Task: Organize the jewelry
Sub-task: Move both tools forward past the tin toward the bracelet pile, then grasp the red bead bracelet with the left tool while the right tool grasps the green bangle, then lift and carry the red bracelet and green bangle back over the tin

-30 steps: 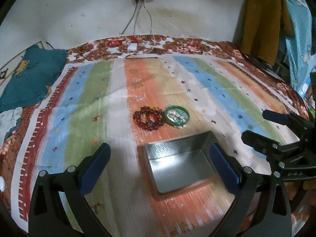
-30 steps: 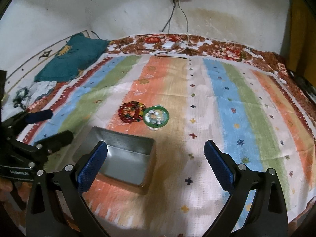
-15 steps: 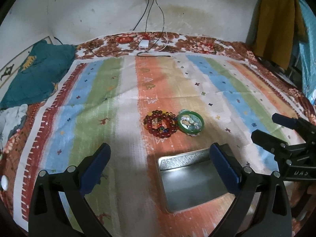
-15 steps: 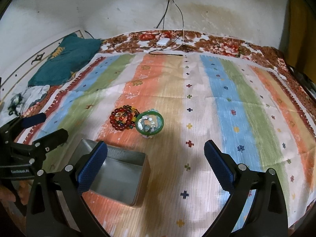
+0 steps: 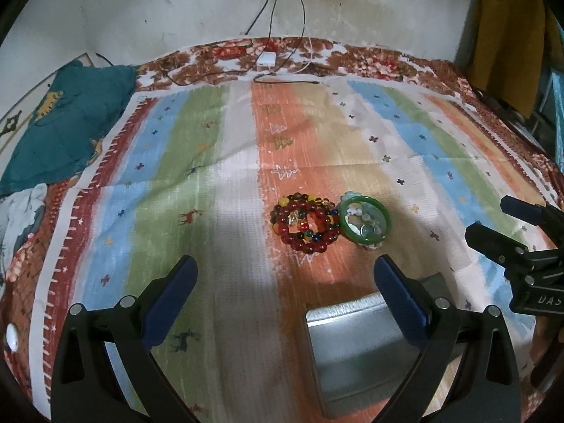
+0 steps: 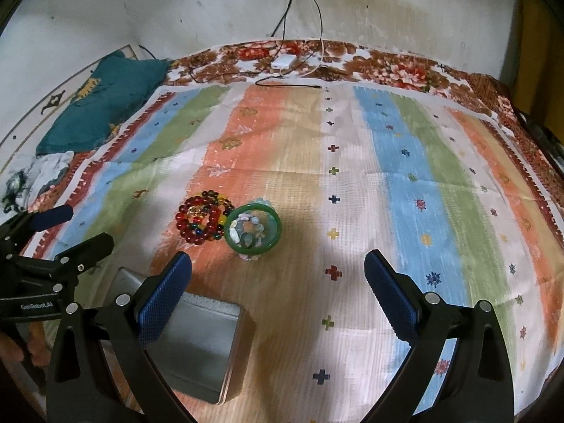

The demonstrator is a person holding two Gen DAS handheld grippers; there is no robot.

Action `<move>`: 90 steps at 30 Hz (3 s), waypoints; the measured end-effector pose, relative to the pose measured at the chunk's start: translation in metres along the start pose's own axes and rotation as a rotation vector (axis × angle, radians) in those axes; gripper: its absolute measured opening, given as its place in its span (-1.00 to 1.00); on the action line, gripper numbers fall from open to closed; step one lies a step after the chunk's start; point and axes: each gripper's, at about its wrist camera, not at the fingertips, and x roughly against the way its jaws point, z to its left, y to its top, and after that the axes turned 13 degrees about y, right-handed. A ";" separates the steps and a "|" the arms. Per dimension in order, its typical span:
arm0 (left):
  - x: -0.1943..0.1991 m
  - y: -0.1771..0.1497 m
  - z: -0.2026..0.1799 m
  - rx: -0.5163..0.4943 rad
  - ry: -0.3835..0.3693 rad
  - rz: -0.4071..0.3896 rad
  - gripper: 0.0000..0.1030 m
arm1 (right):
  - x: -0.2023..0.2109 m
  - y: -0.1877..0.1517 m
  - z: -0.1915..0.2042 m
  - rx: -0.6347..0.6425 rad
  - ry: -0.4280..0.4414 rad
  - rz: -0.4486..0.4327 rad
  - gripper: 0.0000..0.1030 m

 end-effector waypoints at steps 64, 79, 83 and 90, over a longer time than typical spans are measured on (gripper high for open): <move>-0.157 0.032 -0.006 0.051 -0.160 0.427 -0.74 | -0.144 0.026 -0.049 -0.186 0.126 0.351 -0.70; -0.135 0.045 0.002 0.066 -0.173 0.376 -0.74 | -0.132 0.032 -0.041 -0.139 0.122 0.329 -0.84; -0.127 0.049 0.002 0.069 -0.178 0.357 -0.74 | -0.126 0.034 -0.040 -0.131 0.118 0.314 -0.84; -0.111 0.055 0.002 0.063 -0.180 0.316 -0.75 | -0.114 0.037 -0.032 -0.105 0.114 0.291 -0.84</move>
